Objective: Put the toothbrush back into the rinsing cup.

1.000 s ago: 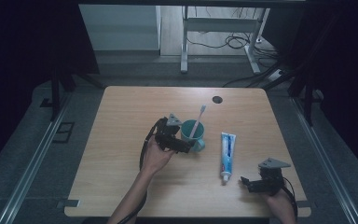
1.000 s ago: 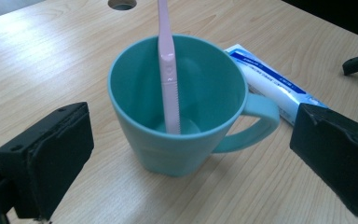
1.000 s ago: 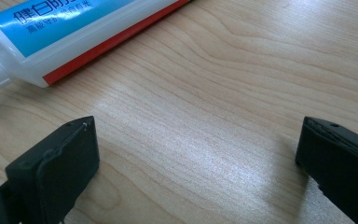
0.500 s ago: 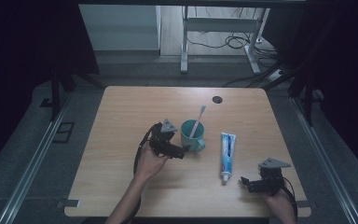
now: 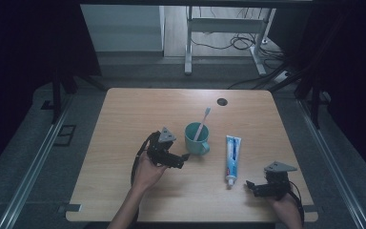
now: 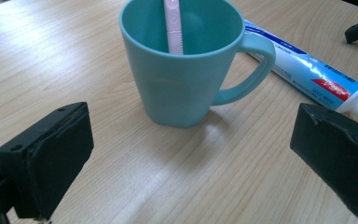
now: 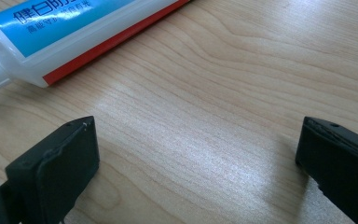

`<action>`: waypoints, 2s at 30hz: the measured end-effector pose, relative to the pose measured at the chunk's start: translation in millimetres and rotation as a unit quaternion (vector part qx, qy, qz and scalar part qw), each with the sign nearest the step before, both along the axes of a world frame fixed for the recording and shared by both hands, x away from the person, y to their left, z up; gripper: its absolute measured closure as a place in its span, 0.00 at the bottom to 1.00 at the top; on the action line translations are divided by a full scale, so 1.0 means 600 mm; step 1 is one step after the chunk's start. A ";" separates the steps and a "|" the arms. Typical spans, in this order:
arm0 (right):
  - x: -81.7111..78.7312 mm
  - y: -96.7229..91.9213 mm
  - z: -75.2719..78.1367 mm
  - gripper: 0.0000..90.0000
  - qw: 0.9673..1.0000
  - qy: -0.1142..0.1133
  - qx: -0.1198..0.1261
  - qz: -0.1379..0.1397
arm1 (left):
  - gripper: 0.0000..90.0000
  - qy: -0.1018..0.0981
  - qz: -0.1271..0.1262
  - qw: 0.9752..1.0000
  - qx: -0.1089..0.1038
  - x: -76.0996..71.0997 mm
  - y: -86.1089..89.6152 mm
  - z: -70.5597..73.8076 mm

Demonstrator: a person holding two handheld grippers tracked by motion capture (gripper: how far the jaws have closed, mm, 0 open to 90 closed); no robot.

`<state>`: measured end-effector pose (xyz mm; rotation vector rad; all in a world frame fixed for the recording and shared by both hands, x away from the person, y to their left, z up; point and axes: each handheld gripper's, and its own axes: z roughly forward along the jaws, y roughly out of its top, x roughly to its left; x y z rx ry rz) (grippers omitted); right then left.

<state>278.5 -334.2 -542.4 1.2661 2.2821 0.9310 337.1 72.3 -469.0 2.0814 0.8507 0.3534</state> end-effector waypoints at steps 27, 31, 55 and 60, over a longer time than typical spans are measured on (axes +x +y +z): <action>0.001 0.001 0.000 0.00 1.000 0.000 0.000 -0.002 | 0.00 -0.006 0.020 1.000 0.017 -0.051 0.054 -0.023; 0.001 0.001 0.000 0.00 1.000 0.000 0.000 -0.002 | 0.00 -0.006 0.024 1.000 0.018 -0.061 0.062 -0.027; 0.001 0.002 0.000 0.00 1.000 -0.001 0.000 -0.004 | 0.00 0.027 0.058 0.997 0.037 -0.097 0.118 -0.092; 0.001 0.002 0.000 0.00 1.000 -0.001 0.000 -0.004 | 0.00 0.039 0.061 0.996 0.047 -0.096 0.122 -0.106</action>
